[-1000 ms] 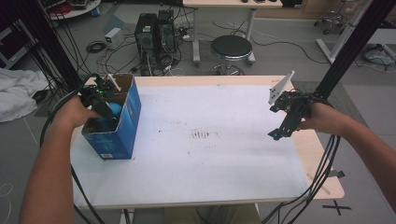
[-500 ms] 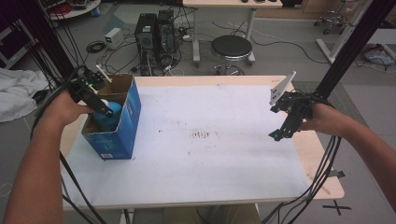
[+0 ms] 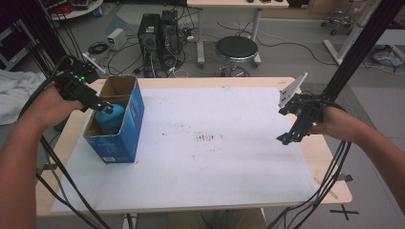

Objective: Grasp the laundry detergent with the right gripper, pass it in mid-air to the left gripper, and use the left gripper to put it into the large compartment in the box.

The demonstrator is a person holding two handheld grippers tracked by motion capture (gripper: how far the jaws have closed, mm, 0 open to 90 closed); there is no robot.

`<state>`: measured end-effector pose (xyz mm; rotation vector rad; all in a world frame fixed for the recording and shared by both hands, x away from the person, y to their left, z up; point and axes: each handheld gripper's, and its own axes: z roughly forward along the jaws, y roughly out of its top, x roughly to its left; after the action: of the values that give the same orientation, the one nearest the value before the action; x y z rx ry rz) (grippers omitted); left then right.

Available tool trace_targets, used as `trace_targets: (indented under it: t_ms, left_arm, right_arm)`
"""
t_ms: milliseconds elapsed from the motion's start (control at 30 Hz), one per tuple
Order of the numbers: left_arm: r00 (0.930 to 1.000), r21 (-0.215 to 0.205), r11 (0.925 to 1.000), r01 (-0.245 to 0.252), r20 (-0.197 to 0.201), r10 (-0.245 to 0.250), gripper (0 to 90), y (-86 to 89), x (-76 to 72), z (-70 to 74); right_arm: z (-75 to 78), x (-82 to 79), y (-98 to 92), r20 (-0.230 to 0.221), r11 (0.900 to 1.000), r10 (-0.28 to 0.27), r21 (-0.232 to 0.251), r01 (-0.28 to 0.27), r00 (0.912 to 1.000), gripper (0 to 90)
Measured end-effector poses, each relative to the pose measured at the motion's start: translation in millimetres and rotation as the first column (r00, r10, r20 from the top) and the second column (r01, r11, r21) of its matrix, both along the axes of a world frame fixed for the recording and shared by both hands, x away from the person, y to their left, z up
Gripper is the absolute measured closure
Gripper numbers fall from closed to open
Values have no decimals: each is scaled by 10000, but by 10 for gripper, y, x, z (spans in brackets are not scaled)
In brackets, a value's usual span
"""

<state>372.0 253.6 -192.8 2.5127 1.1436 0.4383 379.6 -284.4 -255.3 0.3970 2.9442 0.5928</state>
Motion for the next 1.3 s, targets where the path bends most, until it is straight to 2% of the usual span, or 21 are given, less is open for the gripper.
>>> trace_targets:
  t_ms: [133,267,367,500,533,567,733,800,933,1033,1100,1167,1233,1300]
  left_arm:
    - [9990,-214,9988,437,101,-435,223,-122,-42,65]
    - [9943,-537,9929,1060,122,-1055,223,-277,-71,88]
    - [9846,-795,9817,1733,-91,-1745,223,-422,-69,43]
    - [9694,-586,9691,2396,-405,-2421,223,-644,-60,-56]
    - [9694,-586,9691,2396,-405,-2421,223,-644,-60,-56]
    - [9585,-463,9593,2786,-494,-2808,223,-818,-56,-117]
    - [9255,-278,9277,3722,-647,-3732,223,-1149,-68,-182]
    - [9069,-275,9102,4132,-786,-4140,141,-1281,-72,-205]
    - [8674,-180,8717,4896,-915,-4891,136,-1537,-105,-266]
    - [8421,-114,8470,5314,-1014,-5297,136,-1699,-125,-314]
    - [8291,29,8331,5531,-1000,-5501,133,-1795,-138,-345]
    - [8152,-9,8203,5719,-1111,-5684,44,-1874,-132,-374]
    - [8133,-61,8189,5739,-1124,-5708,44,-1938,-122,-398]
    - [8074,-6,8130,5823,-1166,-5784,43,-1994,-108,-419]
  right_arm:
    - [21,-22,12,74,10000,-32,52,31,10000,11]
    - [47,-49,25,141,10000,-50,74,49,9999,11]
    - [68,-67,30,210,9999,-42,157,38,9998,11]
    - [76,-82,36,269,9998,-28,198,23,9996,11]
    - [76,-82,36,269,9998,-28,198,23,9996,11]
    - [77,-86,38,265,9998,-51,192,46,9996,11]
    - [78,-89,36,276,9997,-156,180,151,9995,11]
    - [72,-83,38,253,9997,-142,195,138,9996,11]
    - [48,-73,46,233,9997,-148,220,143,9996,11]
    - [33,-70,52,203,9995,-213,227,209,9996,11]
    - [24,-68,56,197,9996,-195,214,191,9996,11]
    - [16,-70,60,187,9996,-187,215,183,9997,11]
    - [9,-70,63,183,9995,-218,229,213,9996,11]
    - [0,-72,65,165,9994,-229,253,225,9996,11]
